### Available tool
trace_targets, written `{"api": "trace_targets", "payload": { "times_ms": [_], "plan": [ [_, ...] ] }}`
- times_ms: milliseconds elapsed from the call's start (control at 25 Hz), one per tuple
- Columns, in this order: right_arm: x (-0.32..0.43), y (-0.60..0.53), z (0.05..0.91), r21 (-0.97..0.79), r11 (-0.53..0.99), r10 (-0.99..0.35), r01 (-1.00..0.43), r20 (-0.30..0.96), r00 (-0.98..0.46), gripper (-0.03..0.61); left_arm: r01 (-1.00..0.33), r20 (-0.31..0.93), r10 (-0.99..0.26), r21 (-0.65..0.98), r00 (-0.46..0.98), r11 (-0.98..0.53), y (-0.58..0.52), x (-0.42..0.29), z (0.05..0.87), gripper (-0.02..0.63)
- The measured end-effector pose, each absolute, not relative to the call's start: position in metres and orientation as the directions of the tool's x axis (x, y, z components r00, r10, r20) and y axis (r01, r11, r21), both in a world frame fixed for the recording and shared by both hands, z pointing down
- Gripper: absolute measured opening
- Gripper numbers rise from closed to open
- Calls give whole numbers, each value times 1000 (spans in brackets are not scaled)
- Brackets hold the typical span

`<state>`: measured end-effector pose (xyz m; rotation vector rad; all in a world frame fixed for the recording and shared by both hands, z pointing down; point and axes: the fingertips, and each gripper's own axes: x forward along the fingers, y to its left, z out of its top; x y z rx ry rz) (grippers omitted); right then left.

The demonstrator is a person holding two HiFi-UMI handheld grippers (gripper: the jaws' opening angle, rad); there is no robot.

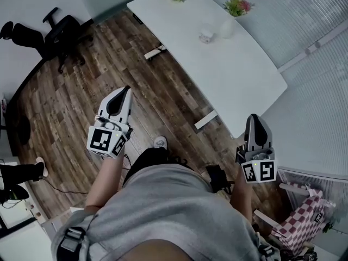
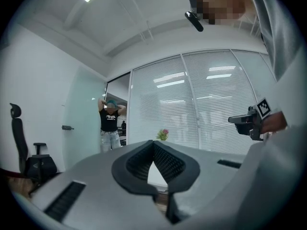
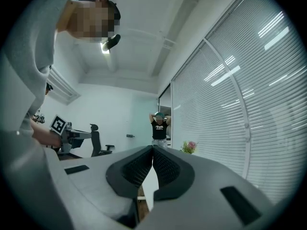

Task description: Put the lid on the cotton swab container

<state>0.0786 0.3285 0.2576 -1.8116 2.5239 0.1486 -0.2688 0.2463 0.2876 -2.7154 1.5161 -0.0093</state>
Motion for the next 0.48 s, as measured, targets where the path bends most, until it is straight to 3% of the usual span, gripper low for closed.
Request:
{"api": "trace_targets", "payload": {
  "times_ms": [480],
  "plan": [
    [65, 269, 261, 52, 280, -954, -958, -92, -284, 26, -819, -14, -819, -43, 573, -572, 172, -274, 290, 6]
  ]
}}
